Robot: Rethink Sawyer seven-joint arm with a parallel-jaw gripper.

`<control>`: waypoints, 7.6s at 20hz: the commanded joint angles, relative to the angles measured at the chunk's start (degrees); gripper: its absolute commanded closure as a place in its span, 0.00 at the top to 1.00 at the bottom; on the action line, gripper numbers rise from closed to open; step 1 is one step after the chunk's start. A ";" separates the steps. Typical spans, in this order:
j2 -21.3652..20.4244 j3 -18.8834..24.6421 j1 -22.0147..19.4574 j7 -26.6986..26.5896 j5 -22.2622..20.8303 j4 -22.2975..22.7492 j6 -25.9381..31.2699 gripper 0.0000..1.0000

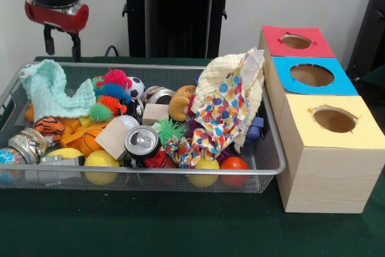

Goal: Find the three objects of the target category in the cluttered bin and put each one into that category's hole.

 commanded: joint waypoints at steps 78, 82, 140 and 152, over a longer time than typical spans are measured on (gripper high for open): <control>6.59 -0.68 5.45 -4.02 17.43 3.86 -10.26 1.00; 4.59 -1.32 6.53 -3.96 16.69 2.94 -7.92 1.00; 18.74 -10.09 11.44 -2.42 -1.87 -16.59 -22.30 1.00; 11.46 -11.06 12.21 0.83 -3.80 -13.59 -24.41 1.00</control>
